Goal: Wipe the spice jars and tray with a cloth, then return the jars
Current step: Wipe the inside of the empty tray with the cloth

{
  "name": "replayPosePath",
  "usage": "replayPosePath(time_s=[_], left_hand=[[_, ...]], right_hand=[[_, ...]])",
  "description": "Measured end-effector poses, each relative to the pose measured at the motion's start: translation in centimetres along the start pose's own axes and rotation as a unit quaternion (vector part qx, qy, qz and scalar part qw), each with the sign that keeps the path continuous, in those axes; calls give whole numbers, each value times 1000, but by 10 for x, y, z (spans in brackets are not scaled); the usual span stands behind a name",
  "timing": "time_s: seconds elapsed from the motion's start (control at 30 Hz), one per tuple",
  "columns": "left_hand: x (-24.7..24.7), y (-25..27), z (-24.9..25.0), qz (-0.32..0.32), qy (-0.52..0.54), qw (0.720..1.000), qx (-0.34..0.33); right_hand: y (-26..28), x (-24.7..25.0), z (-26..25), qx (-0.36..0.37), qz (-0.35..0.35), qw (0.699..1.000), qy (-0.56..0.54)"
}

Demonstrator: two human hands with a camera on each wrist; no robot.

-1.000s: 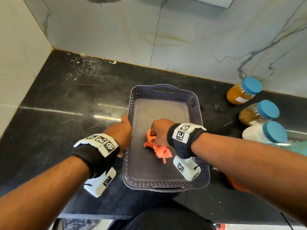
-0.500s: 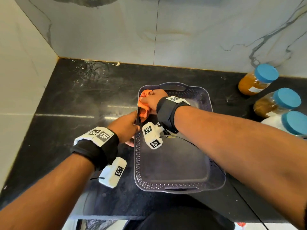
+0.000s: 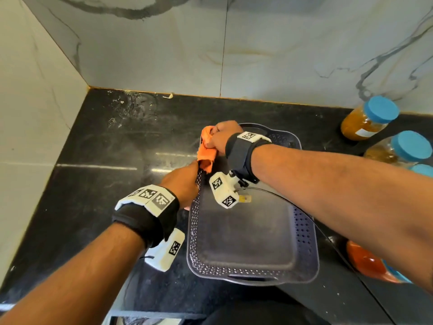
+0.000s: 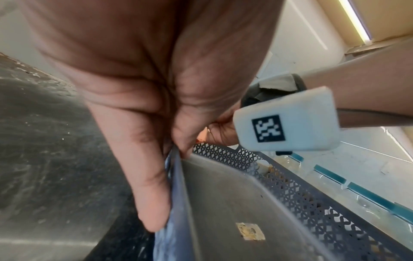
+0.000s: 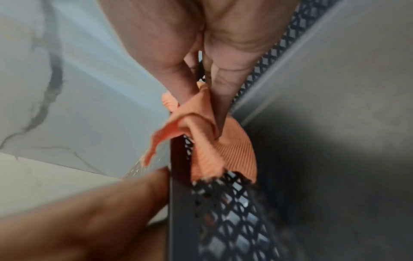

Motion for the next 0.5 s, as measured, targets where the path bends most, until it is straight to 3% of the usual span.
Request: replayPosePath(time_s=[0.07,0.23,0.37,0.5], left_hand=[[0,-3,-1,0,9,1000,7],[0,-4,-2,-16,85,996,10],[-1,-5,-4,-10,104,994,19],[0,-6,-5,-31,154,987,30]], right_hand=[[4,-5,5,5,-2,1000,21],[55,-44,27,-27,-136,990,4],[35,-31,18,5,-83,995,62],[18,-2,3,0,-6,1000,-21]])
Point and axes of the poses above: each hand's wrist, its own y-axis away from the middle knuckle, its own x-axis out of the back of the hand, z = x × y, the point moved 1 cm from there along -y, towards the middle knuckle, and after that the axes turned 5 degrees about x, right-handed, at the moved point
